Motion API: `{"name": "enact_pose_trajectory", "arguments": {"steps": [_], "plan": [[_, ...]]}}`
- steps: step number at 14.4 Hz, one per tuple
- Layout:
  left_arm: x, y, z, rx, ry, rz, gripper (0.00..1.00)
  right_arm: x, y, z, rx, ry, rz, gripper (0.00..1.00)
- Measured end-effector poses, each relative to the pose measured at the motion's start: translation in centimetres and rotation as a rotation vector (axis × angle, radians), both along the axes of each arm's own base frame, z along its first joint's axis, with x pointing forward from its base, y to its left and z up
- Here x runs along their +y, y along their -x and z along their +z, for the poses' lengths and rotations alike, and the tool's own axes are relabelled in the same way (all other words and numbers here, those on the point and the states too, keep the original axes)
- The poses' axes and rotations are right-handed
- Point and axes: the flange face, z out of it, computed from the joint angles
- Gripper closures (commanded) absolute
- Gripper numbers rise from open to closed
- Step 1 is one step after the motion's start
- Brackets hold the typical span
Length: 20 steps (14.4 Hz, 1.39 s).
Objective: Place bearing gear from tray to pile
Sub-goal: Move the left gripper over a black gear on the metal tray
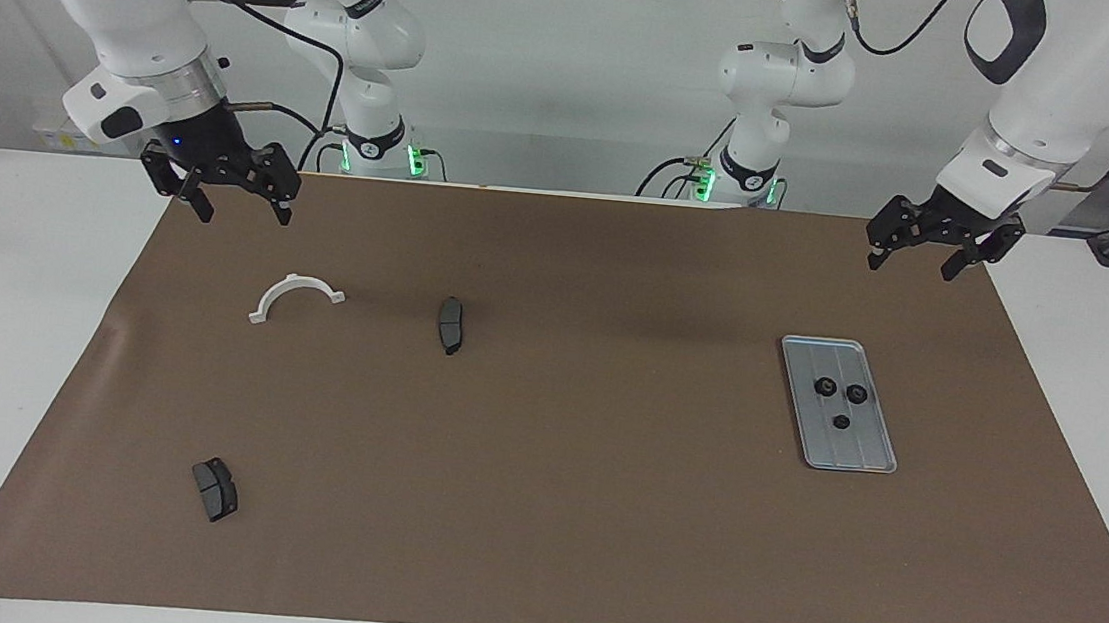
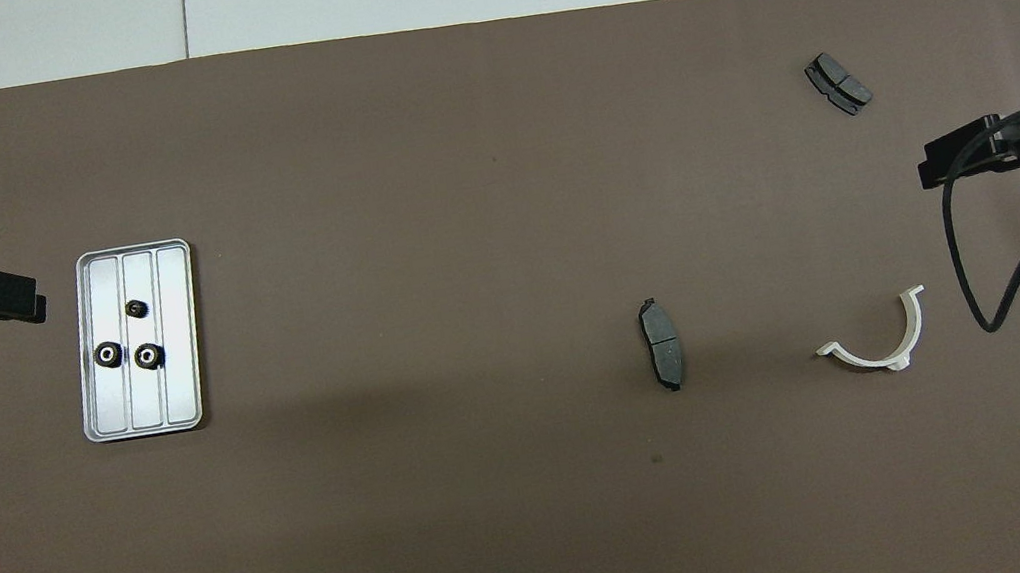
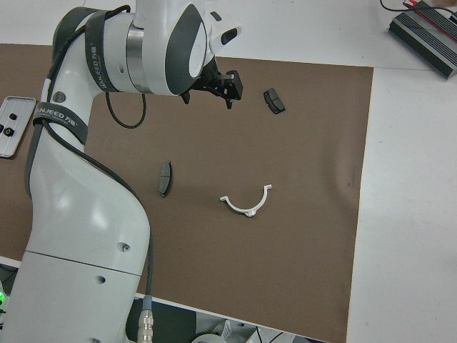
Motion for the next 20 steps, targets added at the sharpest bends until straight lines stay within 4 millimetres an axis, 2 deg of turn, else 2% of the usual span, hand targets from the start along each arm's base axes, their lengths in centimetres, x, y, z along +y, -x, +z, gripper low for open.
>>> {"name": "enact_pose_trajectory", "arguments": {"steps": [6,8,10,13,15,17,20], "plan": [[0.3,0.1,-0.3,0.006,0.0,0.005,0.0,0.0,0.0,0.0,0.0,0.0,0.0,0.0],[0.5,0.0,-1.2,-0.027,0.001,0.01,0.0,0.0,0.0,0.0,0.0,0.0,0.0,0.0],[1.2,-0.1,-3.1,-0.076,0.004,0.03,0.0,0.0,0.0,0.0,0.0,0.0,0.0,0.0],[3.5,-0.8,-7.8,-0.118,0.003,0.075,0.0,0.0,0.0,0.0,0.0,0.0,0.0,0.0],[3.8,-1.9,-11.5,-0.12,0.001,0.087,0.0,0.0,0.0,0.0,0.0,0.0,0.0,0.0],[3.8,-3.2,-15.9,-0.142,0.0,0.094,0.0,0.0,0.0,0.0,0.0,0.0,0.0,0.0],[4.5,-3.6,-23.9,-0.157,-0.005,0.11,0.0,0.0,0.0,0.0,0.0,0.0,0.0,0.0]]}}
